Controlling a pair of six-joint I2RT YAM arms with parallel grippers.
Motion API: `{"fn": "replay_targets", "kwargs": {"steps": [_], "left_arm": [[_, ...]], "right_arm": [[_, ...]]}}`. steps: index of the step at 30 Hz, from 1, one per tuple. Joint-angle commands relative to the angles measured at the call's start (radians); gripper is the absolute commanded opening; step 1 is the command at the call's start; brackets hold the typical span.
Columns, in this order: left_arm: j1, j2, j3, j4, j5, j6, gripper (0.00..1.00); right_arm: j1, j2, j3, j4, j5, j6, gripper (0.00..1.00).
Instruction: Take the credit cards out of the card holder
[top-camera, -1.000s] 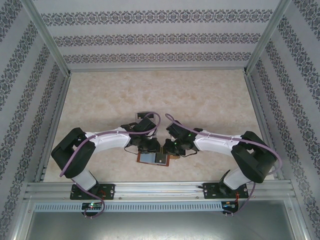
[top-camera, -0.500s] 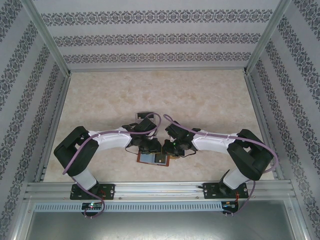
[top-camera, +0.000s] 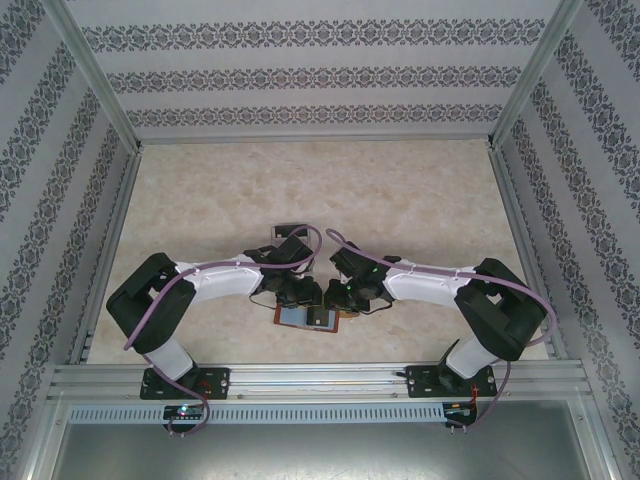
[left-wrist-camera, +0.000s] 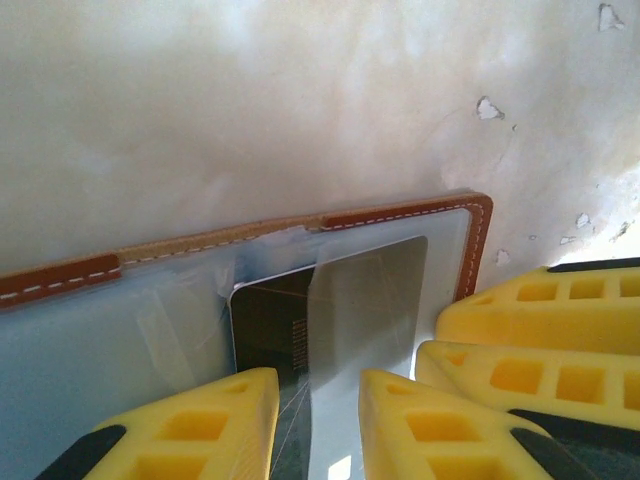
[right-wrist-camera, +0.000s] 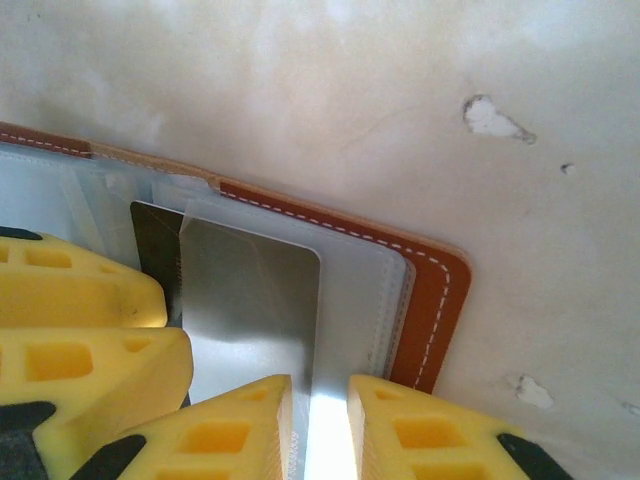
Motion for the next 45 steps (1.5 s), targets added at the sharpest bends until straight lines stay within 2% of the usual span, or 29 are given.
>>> {"fn": "replay_targets", "kwargs": {"steps": [1,10,22,28,39,45], "left_arm": [[0.013,-0.009,0.003,-0.093,-0.053,0.021,0.30],[0.013,-0.074,0.008,-0.092,-0.070,0.004,0.33],[0.015,-0.094,-0.012,-0.074,-0.076,-0.014,0.33],[0.025,-0.100,-0.025,-0.072,-0.081,-0.014,0.34],[0.030,-0.034,-0.055,0.026,-0.005,-0.040,0.33],[0.031,-0.034,-0.061,0.054,0.018,-0.048,0.28]], "right_arm": [[0.008,-0.011,0.006,-0.095,0.072,-0.027,0.25],[0.008,-0.054,0.024,-0.118,0.078,-0.027,0.25],[0.022,-0.087,0.043,-0.064,0.024,-0.001,0.26],[0.034,-0.052,0.062,-0.042,0.006,-0.002,0.26],[0.034,0.040,0.053,-0.028,0.004,-0.009,0.25],[0.034,0.061,0.040,-0.021,-0.001,-0.009,0.25]]}}
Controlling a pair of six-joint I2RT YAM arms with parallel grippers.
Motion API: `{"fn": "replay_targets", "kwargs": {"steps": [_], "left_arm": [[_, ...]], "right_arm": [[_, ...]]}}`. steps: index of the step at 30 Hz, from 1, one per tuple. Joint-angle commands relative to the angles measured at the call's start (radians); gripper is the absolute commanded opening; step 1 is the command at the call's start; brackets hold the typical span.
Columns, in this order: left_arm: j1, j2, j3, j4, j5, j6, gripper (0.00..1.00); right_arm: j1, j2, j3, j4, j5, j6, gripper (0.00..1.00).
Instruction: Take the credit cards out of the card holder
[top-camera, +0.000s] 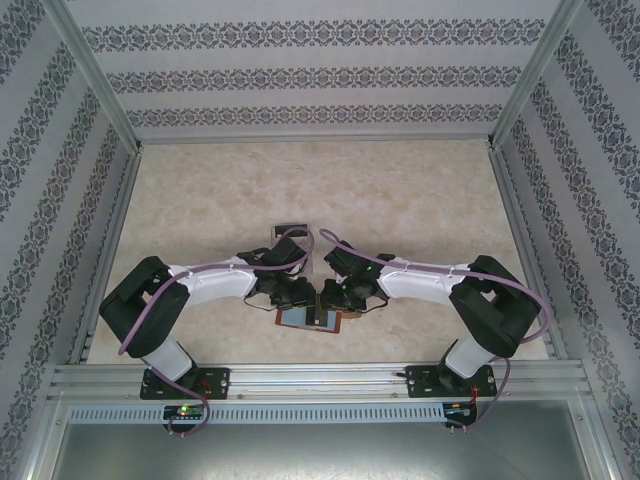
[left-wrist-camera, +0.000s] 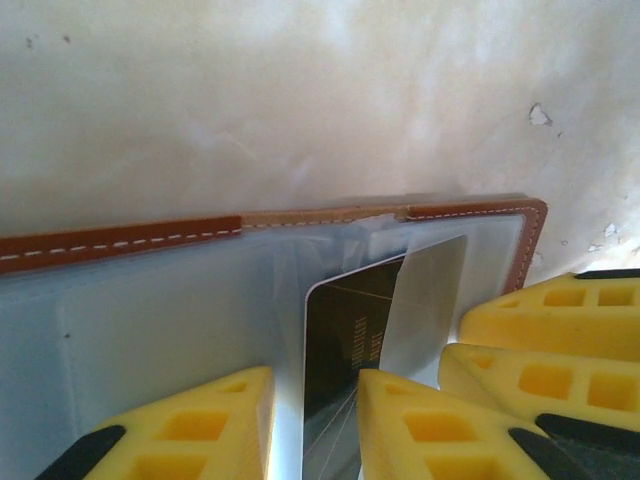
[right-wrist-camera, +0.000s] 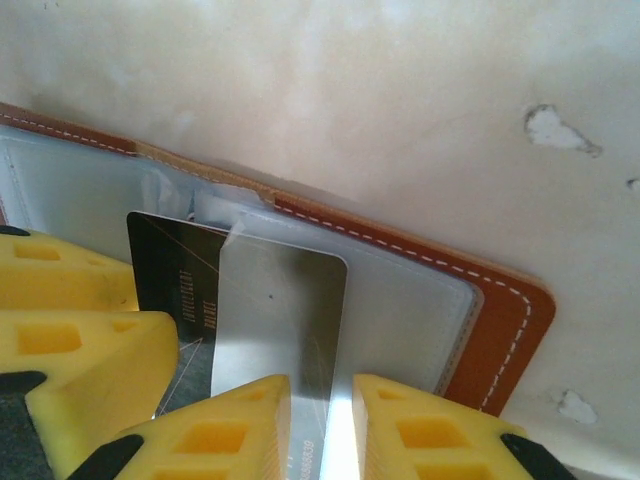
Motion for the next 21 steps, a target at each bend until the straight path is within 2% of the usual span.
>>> {"fn": "replay_targets", "kwargs": {"steps": [1,8,14,21], "left_arm": [[0.011,0.006,-0.010,0.041,0.029,-0.018,0.27],[0.012,-0.034,-0.012,0.050,0.052,-0.035,0.27],[0.012,-0.076,-0.005,0.025,0.054,-0.038,0.22],[0.012,-0.085,0.011,-0.006,0.056,-0.024,0.23]], "right_arm": [[0.009,0.026,-0.007,0.004,-0.007,-0.004,0.25],[0.010,0.034,-0.007,0.003,-0.009,-0.004,0.25],[0.010,0.035,-0.007,-0.001,-0.007,-0.007,0.25],[0.010,0.034,-0.003,-0.005,-0.007,-0.008,0.25]]}}
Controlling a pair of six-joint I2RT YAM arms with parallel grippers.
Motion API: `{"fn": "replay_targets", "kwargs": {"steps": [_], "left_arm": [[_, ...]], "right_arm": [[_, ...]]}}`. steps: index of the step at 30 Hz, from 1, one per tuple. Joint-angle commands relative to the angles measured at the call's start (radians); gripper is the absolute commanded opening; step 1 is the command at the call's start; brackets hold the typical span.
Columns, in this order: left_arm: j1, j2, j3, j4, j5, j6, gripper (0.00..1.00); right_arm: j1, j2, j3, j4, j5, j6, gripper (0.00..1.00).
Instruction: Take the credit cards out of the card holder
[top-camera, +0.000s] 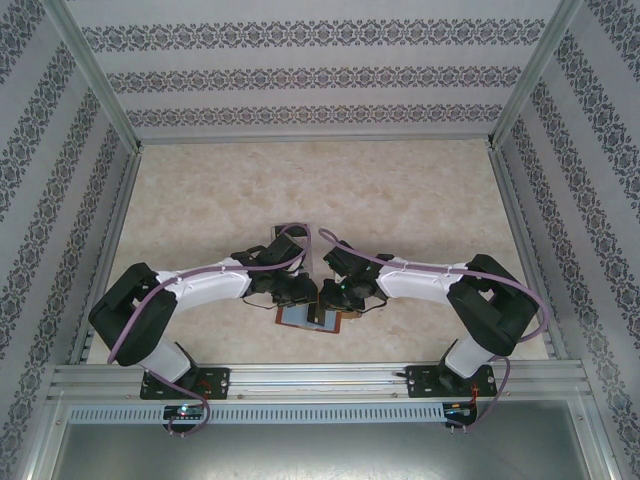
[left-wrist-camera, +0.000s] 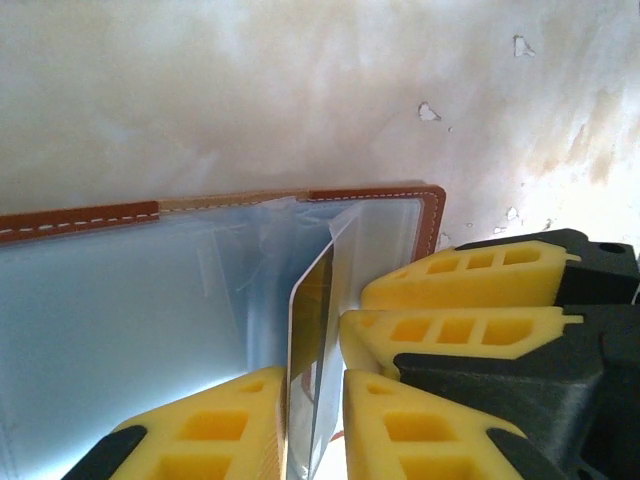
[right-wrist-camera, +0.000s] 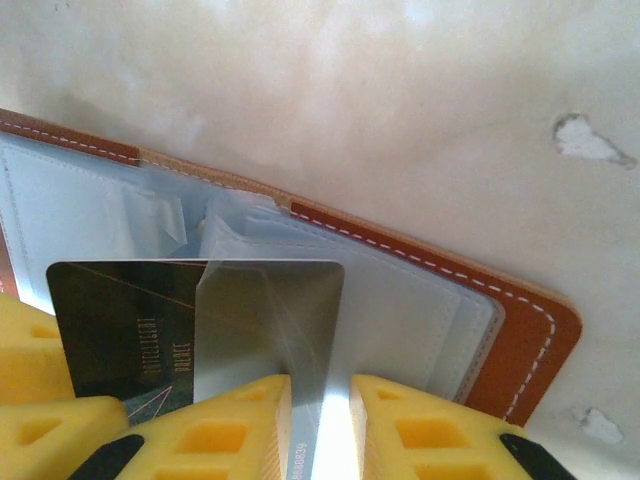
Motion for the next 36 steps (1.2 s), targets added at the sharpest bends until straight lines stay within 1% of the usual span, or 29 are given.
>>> {"fn": "replay_targets", "kwargs": {"steps": [1,4,7,10,12,18,20,24,30,32,34,36], "left_arm": [[0.012,-0.012,0.013,-0.024,0.021,0.002,0.22],[0.012,0.013,0.008,-0.005,0.036,0.002,0.18],[0.012,0.023,0.007,-0.007,0.033,0.003,0.11],[0.012,0.011,0.014,-0.049,0.002,0.026,0.04],[0.013,-0.003,0.027,-0.106,-0.033,0.058,0.00],[0.037,-0.057,0.086,-0.292,-0.095,0.215,0.00],[0.038,-0.064,0.117,-0.353,-0.108,0.287,0.00],[0.039,-0.041,0.203,-0.482,-0.125,0.488,0.00],[0.039,0.006,0.322,-0.667,-0.174,0.900,0.00],[0.038,0.004,0.341,-0.696,-0.185,1.045,0.00],[0.039,-0.007,0.358,-0.705,-0.247,1.160,0.00],[0.041,-0.010,0.380,-0.715,-0.281,1.269,0.00]], "right_arm": [[0.010,0.025,-0.002,-0.023,0.005,-0.009,0.25],[0.010,0.025,-0.001,-0.025,0.006,-0.010,0.25],[0.010,0.021,-0.001,-0.032,0.011,-0.010,0.25],[0.010,0.012,-0.001,-0.049,0.024,-0.013,0.26],[0.010,0.006,0.001,-0.064,0.034,-0.016,0.27],[0.010,-0.025,0.009,-0.116,0.066,-0.031,0.29],[0.008,-0.035,0.013,-0.121,0.067,-0.033,0.29],[0.008,-0.058,0.031,-0.150,0.074,-0.040,0.29],[-0.004,-0.108,0.046,-0.192,0.090,-0.062,0.30],[-0.013,-0.121,0.044,-0.198,0.091,-0.068,0.30],[-0.023,-0.132,0.039,-0.205,0.093,-0.074,0.30],[-0.030,-0.146,0.036,-0.214,0.098,-0.079,0.30]]}}
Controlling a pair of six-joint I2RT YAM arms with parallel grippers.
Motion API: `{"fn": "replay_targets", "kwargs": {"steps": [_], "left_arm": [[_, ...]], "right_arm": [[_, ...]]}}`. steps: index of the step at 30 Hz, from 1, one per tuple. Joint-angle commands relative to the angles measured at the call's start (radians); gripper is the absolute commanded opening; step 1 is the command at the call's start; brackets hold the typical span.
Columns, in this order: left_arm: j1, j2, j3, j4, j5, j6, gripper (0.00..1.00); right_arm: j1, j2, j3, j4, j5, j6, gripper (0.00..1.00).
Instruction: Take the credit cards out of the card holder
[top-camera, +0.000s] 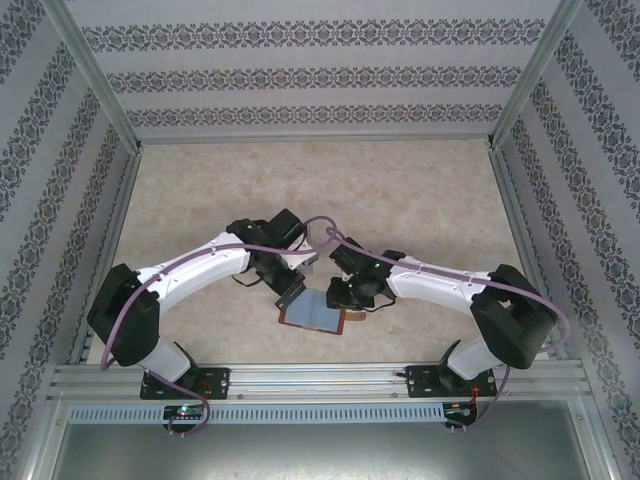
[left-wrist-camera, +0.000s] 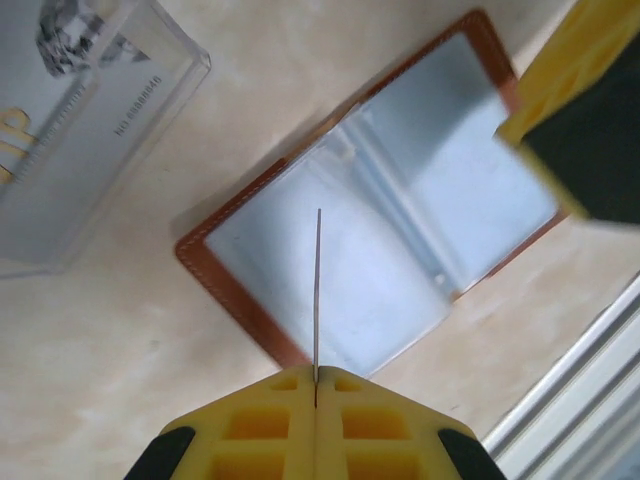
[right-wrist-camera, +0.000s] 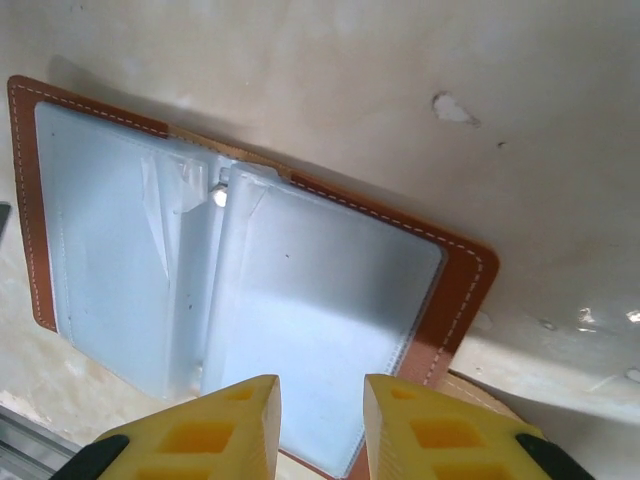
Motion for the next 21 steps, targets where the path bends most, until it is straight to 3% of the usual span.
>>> {"fn": "replay_targets", "kwargs": {"steps": [1,6,10,21], "left_arm": [[0.010,-0.003,0.058,-0.103,-0.087,0.348,0.00],[0.013,0.022,0.139,-0.151,-0.099,0.634,0.00],[0.038,0.066,0.215,-0.170,-0.158,0.771,0.00],[0.148,0.266,0.502,-0.233,-0.215,0.929,0.00]], "right_arm": [[-0.019,-0.036,0.012,-0.049,0.035,-0.027,0.30],[-0.039,-0.078,-0.005,-0.060,0.035,-0.035,0.30],[-0.060,-0.113,-0.017,-0.076,0.038,-0.043,0.30],[-0.104,-0.165,-0.031,-0.099,0.041,-0.055,0.30]]}}
